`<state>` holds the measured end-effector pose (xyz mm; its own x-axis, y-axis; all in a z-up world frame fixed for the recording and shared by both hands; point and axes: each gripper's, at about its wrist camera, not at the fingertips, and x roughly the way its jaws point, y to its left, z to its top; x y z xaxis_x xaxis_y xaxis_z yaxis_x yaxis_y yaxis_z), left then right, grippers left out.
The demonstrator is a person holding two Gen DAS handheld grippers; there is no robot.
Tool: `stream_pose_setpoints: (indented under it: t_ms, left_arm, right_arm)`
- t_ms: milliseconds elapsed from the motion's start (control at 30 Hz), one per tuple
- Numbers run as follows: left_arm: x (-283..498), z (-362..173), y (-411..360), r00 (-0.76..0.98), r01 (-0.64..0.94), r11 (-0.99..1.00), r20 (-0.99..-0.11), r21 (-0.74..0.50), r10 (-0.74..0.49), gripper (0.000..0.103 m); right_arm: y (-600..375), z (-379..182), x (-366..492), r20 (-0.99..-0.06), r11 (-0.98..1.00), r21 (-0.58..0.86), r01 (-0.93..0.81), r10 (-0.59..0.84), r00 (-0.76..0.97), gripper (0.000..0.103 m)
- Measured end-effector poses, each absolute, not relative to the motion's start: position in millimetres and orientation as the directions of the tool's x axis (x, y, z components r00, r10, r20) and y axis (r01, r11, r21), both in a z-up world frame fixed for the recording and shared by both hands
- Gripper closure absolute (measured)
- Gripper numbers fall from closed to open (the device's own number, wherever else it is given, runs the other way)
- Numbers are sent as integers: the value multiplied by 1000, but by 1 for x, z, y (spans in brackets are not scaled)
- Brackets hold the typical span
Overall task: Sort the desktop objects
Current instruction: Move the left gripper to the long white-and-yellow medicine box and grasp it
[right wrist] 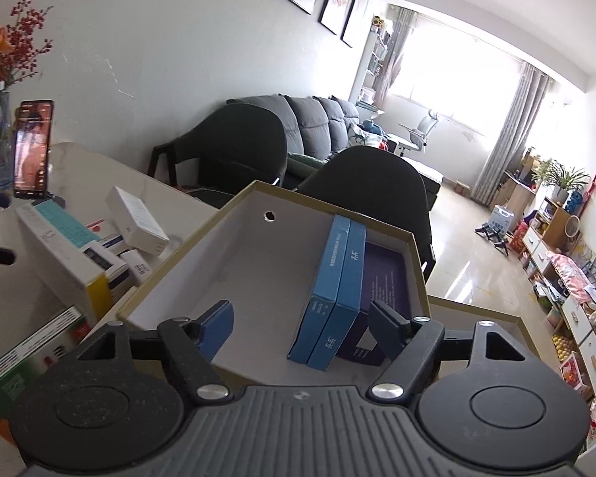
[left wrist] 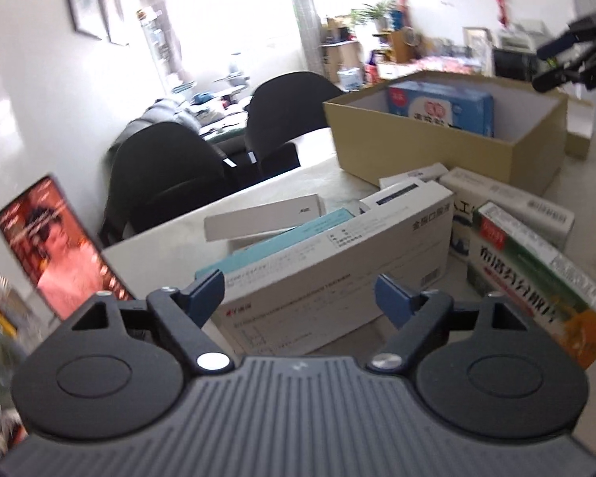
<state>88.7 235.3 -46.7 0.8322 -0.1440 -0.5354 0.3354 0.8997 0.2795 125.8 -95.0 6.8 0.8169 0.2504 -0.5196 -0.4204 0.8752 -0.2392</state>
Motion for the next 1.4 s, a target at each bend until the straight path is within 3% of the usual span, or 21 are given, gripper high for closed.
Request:
stream_pose_setpoints:
  t_ms: [200,533,1100,1400]
  left_arm:
    - [99,-50,231,813,382,857,-567,346,-133,16]
    - [117,-57,225,779,458,770,-617,444,-107,20]
    - [99,-57,210,737,553,646,-671,526,-85,54]
    - [69,-68,196,748,575,566,-660,591,-72,64]
  right_arm:
    - [-102,4,104,-503,872,-205,-445,296,812,18]
    - [-105,-6,87,-505,865,-156,-477,345,791,18]
    - [-108,-16,89,-508,868,-110,-484,369,779,18]
    - [-103,-19,86,-510,863,-101,-495,382,770,18]
